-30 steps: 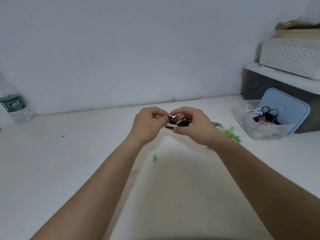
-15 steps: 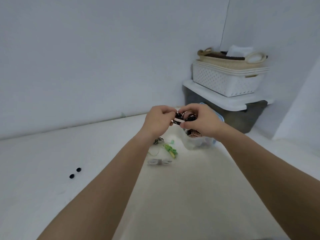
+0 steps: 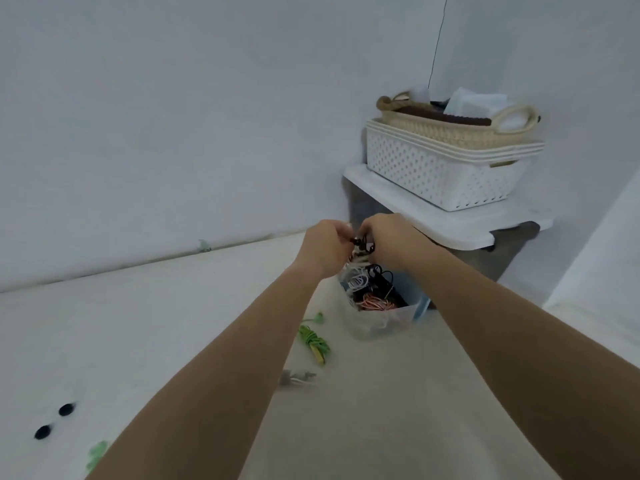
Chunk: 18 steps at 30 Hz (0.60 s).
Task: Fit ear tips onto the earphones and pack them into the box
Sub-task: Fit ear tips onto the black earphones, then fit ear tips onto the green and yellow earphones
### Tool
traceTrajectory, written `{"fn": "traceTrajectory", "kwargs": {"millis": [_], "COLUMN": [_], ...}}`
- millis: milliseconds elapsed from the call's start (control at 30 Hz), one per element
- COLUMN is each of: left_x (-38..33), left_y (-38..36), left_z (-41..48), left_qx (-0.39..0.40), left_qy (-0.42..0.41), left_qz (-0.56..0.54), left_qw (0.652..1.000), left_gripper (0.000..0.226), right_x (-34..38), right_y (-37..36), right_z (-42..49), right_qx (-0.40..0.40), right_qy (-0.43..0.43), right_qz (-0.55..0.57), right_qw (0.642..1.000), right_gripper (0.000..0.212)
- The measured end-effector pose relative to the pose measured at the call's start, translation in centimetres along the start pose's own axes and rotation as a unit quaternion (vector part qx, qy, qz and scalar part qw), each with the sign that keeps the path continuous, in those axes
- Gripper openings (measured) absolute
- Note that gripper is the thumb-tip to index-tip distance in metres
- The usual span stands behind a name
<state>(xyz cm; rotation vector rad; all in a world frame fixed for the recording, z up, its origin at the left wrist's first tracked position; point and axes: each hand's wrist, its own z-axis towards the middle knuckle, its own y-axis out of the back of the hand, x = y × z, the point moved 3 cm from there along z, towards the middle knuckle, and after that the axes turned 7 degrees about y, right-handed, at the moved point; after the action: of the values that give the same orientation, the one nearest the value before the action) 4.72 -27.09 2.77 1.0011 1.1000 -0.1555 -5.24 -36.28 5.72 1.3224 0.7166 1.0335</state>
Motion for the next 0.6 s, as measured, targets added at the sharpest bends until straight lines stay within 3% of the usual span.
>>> {"fn": "traceTrajectory", "kwargs": {"millis": [100,333,533,600], "left_x": [0.9,2.7,4.6,5.6], "left_y": [-0.5,2.0,5.6,6.6], "left_z": [0.4,-1.0,-5.0,-6.6], "left_qx": [-0.001,-0.038,-0.058,-0.056], "left_qy": [-0.031,-0.021,-0.003,0.016], "left_qz": [0.071,-0.050,-0.068,-0.054], "left_qw": [0.997,0.998,0.996,0.997], "left_gripper": [0.030,0.038,0.032,0.026], "right_x": [-0.6,-0.7,3.5,6.2], "right_y": [-0.7,-0.6,0.4,0.3], "right_z": [0.1,-0.9,-2.8,-4.2], "right_qx": [0.005,-0.068,-0.136,-0.109], "right_qy": [-0.014,-0.001,0.034,0.053], "right_qz": [0.034,0.124,0.195,0.221], "right_qw": [0.999,0.990,0.971,0.968], "right_gripper": [0.061,0.057,0.029,0.020]}}
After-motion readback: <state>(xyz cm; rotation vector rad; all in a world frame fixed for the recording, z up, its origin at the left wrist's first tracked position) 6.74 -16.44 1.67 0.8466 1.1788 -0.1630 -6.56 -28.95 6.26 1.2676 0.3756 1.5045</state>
